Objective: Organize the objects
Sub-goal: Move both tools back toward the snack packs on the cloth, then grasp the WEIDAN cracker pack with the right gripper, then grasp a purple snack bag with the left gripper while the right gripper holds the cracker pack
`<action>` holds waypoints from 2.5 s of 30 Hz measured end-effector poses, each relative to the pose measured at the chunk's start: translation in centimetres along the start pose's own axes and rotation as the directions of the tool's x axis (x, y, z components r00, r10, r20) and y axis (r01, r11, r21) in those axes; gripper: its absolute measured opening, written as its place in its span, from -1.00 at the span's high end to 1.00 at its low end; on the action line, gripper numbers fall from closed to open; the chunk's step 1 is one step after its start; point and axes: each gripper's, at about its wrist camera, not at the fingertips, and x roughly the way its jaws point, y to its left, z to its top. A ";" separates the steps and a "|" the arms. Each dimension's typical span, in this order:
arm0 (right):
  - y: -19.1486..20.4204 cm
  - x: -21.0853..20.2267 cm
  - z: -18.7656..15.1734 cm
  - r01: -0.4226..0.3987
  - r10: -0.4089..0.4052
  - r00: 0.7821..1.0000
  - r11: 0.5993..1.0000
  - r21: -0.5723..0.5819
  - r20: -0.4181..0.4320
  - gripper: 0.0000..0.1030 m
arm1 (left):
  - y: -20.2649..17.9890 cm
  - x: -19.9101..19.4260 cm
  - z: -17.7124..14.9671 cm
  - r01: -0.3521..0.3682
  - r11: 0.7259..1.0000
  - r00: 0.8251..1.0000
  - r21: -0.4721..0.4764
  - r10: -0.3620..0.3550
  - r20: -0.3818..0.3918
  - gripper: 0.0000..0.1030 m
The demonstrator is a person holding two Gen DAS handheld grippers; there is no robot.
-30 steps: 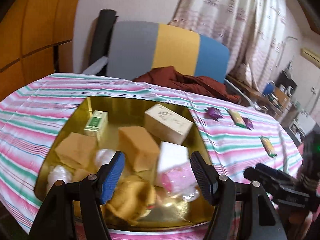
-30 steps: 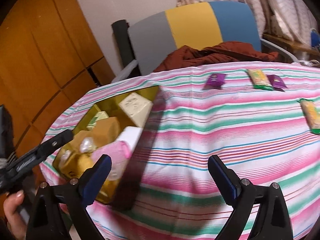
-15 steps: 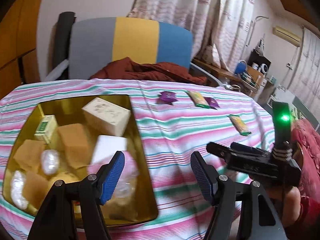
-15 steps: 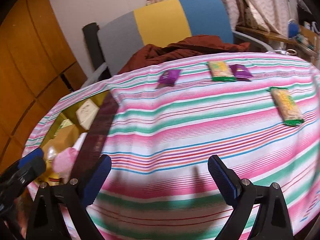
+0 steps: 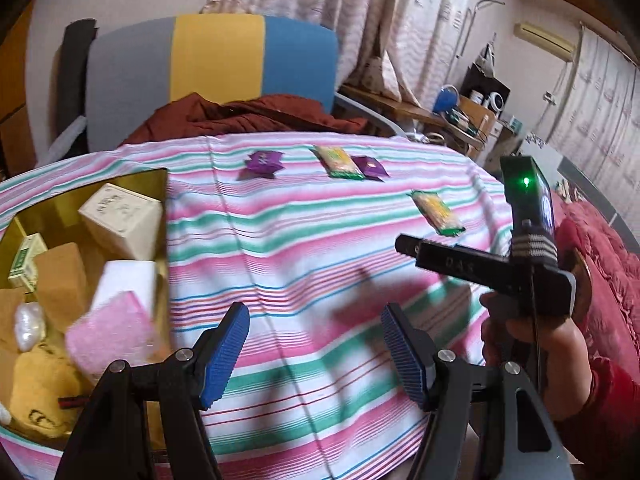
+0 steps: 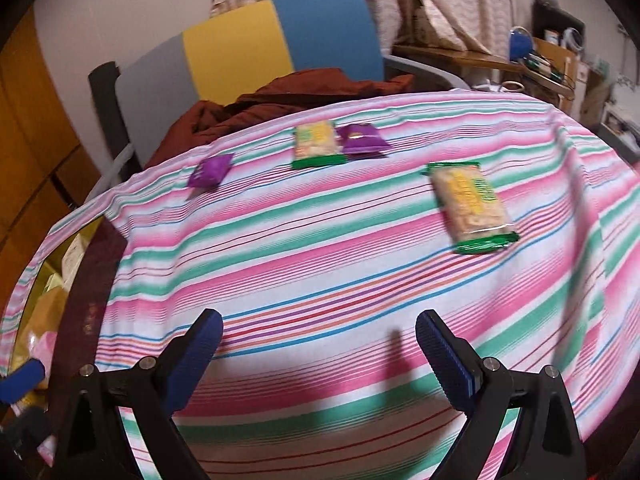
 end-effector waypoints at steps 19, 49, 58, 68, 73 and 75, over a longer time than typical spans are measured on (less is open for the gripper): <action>-8.7 2.3 6.3 0.136 -0.146 0.978 0.988 0.078 0.146 -0.90 | -2.6 4.9 0.2 0.034 0.999 0.992 0.025 -0.030 -0.121 -0.35; -9.1 8.4 7.4 0.203 -0.202 0.978 0.979 -0.007 0.059 0.04 | 3.2 18.7 14.6 -0.214 0.977 0.969 -0.022 0.209 -0.132 -0.47; -9.0 8.5 7.3 0.212 -0.210 0.974 0.977 -0.011 0.078 0.04 | 5.4 22.9 17.2 -0.306 0.951 0.945 -0.029 0.300 -0.130 -0.47; -8.9 8.5 7.1 0.216 -0.214 0.973 0.976 -0.013 0.085 0.04 | 4.5 23.2 16.4 -0.297 0.955 0.955 -0.014 0.297 -0.018 0.12; -8.9 8.5 7.1 0.216 -0.214 0.973 0.976 -0.013 0.085 0.04 | 4.3 22.9 15.1 -0.302 0.953 0.953 -0.014 0.302 -0.002 0.17; -8.9 8.5 7.1 0.219 -0.217 0.972 0.976 -0.014 0.086 0.04 | 4.0 22.5 14.6 -0.301 0.954 0.954 -0.011 0.301 0.004 0.17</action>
